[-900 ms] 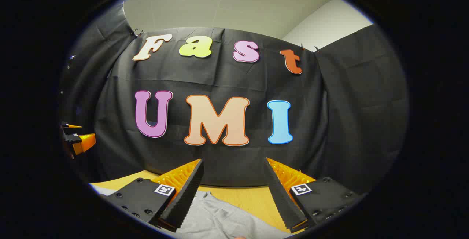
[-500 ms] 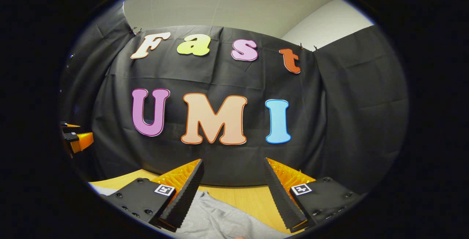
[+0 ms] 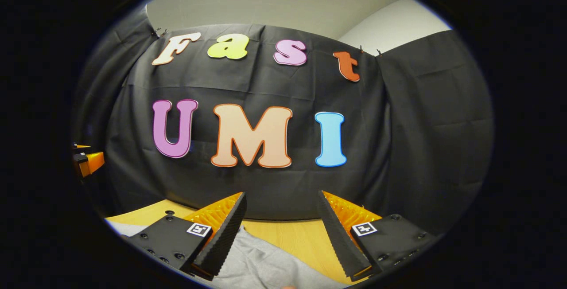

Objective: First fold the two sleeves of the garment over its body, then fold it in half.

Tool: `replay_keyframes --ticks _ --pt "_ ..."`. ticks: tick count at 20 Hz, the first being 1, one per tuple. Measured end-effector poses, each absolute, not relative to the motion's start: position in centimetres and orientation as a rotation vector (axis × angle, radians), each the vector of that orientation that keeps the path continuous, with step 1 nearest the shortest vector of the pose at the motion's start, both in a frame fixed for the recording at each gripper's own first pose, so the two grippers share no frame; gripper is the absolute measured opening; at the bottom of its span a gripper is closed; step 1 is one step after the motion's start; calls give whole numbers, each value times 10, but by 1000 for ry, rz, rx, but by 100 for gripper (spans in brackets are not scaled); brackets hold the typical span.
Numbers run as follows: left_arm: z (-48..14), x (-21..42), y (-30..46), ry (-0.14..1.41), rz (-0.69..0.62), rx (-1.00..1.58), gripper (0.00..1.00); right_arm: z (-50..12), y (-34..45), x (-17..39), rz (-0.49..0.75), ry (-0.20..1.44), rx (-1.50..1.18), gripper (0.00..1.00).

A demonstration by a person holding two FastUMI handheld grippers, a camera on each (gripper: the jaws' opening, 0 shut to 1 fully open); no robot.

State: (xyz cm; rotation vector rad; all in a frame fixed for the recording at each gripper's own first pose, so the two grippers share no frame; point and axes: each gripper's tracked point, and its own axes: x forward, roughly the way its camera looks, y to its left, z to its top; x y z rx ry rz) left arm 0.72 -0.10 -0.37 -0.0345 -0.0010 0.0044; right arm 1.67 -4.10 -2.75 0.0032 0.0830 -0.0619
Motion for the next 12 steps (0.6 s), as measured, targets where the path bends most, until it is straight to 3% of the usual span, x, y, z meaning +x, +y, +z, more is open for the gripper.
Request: replay_keyframes --ticks 2,12 --pt "-5 10 -3 1 5 -43 95 -33 -63 17 -100 103 8 96" --pt "-17 19 -7 36 15 -57 97 -113 -190 -27 -258 326 -22 99"
